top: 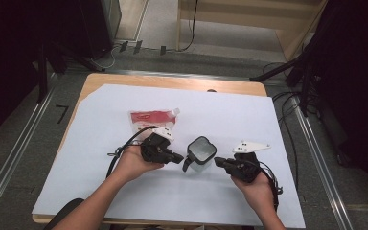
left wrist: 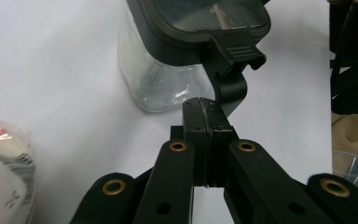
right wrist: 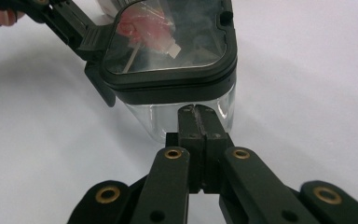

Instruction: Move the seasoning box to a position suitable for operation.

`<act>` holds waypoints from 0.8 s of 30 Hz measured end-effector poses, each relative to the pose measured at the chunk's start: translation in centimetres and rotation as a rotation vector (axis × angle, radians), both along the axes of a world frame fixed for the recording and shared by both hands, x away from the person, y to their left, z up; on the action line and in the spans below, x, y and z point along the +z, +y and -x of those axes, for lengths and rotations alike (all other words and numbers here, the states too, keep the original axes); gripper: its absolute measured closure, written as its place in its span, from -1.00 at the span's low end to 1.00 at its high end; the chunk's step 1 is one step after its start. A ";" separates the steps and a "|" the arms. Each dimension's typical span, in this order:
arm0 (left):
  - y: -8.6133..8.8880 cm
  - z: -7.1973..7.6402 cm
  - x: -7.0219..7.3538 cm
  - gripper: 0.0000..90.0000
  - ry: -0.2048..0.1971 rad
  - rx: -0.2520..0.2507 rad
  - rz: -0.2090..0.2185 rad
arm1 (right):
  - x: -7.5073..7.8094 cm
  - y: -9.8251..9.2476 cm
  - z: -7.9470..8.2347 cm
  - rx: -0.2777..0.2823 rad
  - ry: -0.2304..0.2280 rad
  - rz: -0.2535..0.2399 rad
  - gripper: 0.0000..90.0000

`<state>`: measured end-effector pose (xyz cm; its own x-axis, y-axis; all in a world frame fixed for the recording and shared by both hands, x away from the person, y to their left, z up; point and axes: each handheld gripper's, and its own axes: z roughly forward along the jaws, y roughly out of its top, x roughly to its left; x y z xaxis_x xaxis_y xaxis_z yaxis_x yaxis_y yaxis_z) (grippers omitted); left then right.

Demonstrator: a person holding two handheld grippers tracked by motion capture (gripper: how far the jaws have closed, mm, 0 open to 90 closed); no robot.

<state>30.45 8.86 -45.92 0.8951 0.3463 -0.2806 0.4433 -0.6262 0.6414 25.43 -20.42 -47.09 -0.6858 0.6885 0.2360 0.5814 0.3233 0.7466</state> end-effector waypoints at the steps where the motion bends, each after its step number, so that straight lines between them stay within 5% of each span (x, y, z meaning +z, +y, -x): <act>1: -0.1 0.0 -0.1 1.00 -0.001 0.000 -0.001 | 0.0 0.0 0.0 0.000 0.000 0.000 1.00; 12: -0.8 0.0 -0.4 1.00 -0.008 -0.015 -0.005 | -0.4 0.5 -0.2 -0.001 0.013 -0.008 1.00; 17: -1.3 0.0 -0.5 1.00 0.046 -0.025 0.021 | -0.3 0.4 -0.3 -0.018 0.005 -0.004 1.00; 24: -2.3 0.6 -0.5 1.00 0.010 -0.032 0.012 | -0.5 0.2 -1.0 -0.049 0.021 -0.012 1.00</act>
<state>29.86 6.54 -46.42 0.9027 0.3142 -0.2939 0.4299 -0.6321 0.6447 26.48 -20.24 -47.56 -0.6460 0.7185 0.2578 0.6118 0.2853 0.7378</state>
